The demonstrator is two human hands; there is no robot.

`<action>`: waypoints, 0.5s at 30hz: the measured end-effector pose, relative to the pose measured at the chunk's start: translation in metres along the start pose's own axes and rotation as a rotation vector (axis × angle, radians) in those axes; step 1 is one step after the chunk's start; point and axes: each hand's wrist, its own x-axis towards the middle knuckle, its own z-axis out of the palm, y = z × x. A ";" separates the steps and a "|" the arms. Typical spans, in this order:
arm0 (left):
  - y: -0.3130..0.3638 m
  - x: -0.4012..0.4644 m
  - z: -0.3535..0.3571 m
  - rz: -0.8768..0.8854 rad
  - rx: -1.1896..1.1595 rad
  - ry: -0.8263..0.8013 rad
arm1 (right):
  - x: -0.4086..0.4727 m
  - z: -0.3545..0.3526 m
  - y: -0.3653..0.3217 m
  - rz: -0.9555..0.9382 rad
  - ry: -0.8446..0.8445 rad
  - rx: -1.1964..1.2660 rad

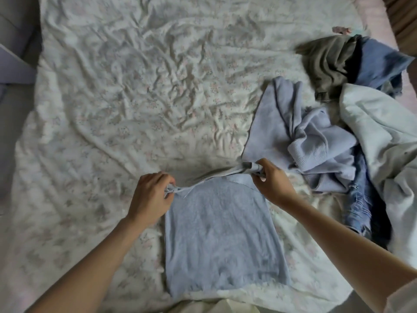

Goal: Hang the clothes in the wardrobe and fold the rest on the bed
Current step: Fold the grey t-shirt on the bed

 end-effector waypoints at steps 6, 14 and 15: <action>0.028 -0.087 0.011 0.075 -0.003 -0.034 | -0.087 -0.007 0.001 -0.249 -0.064 -0.140; 0.056 -0.152 0.056 0.137 0.045 -0.296 | -0.161 0.013 0.039 -0.410 -0.307 -0.391; 0.057 -0.155 0.062 0.146 0.063 -0.320 | -0.162 0.015 0.041 -0.414 -0.316 -0.420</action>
